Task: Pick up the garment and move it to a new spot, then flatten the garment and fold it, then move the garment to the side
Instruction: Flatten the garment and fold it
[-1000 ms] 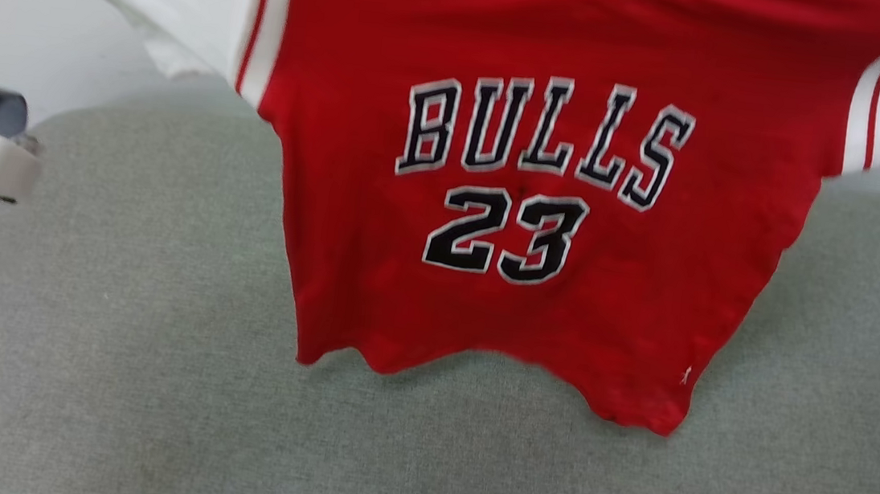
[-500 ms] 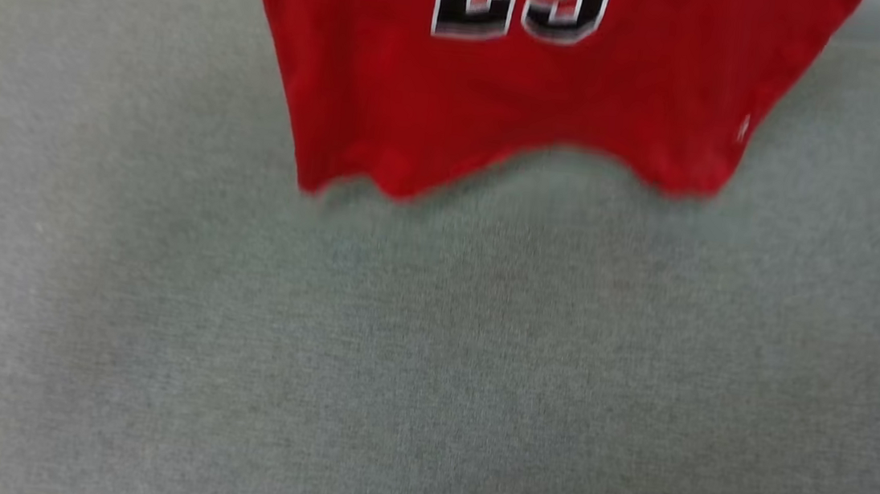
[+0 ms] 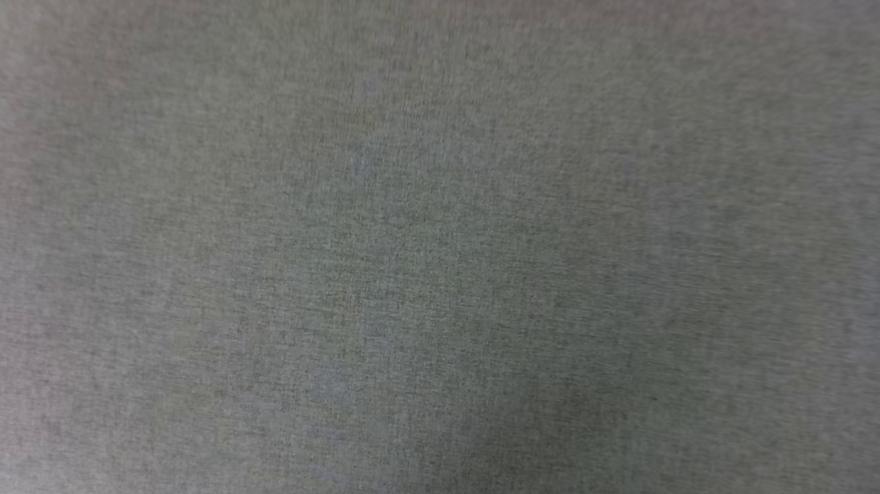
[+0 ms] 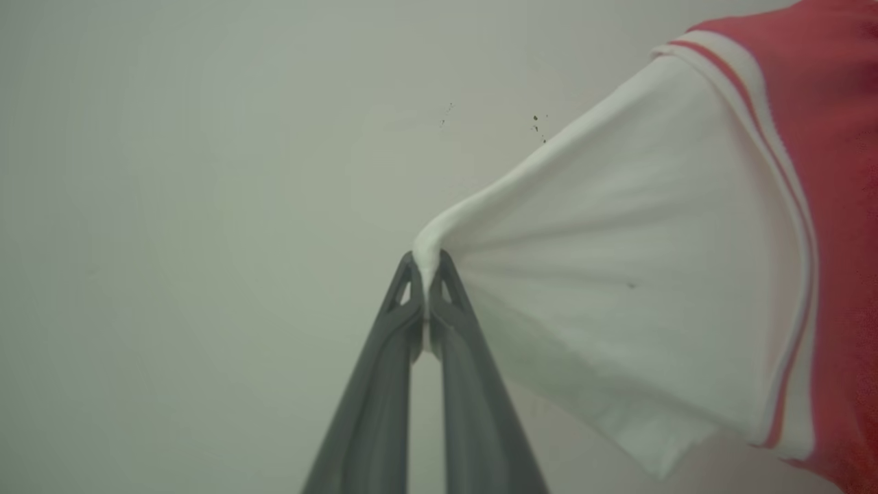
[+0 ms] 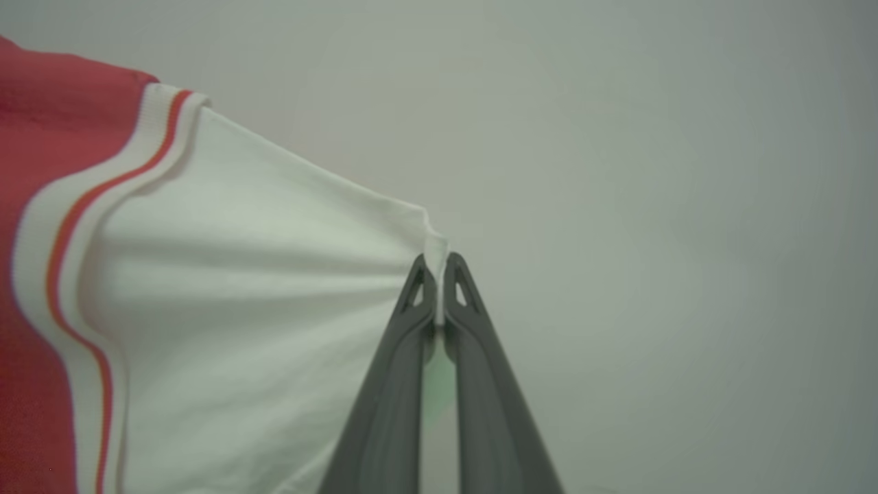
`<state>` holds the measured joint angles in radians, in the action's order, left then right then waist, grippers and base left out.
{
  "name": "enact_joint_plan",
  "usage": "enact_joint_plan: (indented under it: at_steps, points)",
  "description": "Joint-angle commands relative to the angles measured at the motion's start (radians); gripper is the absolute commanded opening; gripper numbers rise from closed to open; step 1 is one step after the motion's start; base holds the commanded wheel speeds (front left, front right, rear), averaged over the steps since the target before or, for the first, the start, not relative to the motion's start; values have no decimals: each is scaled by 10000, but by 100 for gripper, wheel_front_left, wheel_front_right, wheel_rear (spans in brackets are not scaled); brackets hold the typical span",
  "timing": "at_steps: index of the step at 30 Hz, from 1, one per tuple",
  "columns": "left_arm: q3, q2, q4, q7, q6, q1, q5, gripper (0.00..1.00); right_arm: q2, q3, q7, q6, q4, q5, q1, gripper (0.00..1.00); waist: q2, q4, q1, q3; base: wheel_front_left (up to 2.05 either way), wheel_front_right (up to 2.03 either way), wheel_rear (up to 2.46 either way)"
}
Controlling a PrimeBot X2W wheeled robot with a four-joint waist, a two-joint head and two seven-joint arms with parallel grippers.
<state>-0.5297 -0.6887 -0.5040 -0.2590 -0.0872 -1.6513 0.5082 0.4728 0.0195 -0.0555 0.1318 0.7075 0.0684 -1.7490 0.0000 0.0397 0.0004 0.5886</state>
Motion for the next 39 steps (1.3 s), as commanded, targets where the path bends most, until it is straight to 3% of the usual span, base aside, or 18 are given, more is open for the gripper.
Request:
enact_joint_plan:
  at_steps: [1,7,17,27,39]
  points:
    - [81,48,-140,-53,11,-207,-77,0,-10,-29,77,-21,203,-63,-218,0,0,126,-4,466,0,0,0]
    - [550,686,-493,-68,306,-376,-464,0,-407,74,929,-21,1501,-273,-865,0,0,269,-4,937,0,0,0]
    - [1406,1718,-355,-62,861,2005,-921,0,-638,599,2102,-20,3106,-192,431,0,0,386,-4,502,0,0,0]
    - [2186,2686,-428,-63,1455,6014,-804,0,-764,1819,2615,-20,3814,1229,3679,0,0,280,-4,-1235,0,0,0]
    - [2899,3222,49,-64,1763,10946,-1018,0,-247,3318,2661,-20,2855,3816,8285,0,0,133,-4,-3458,0,0,0]
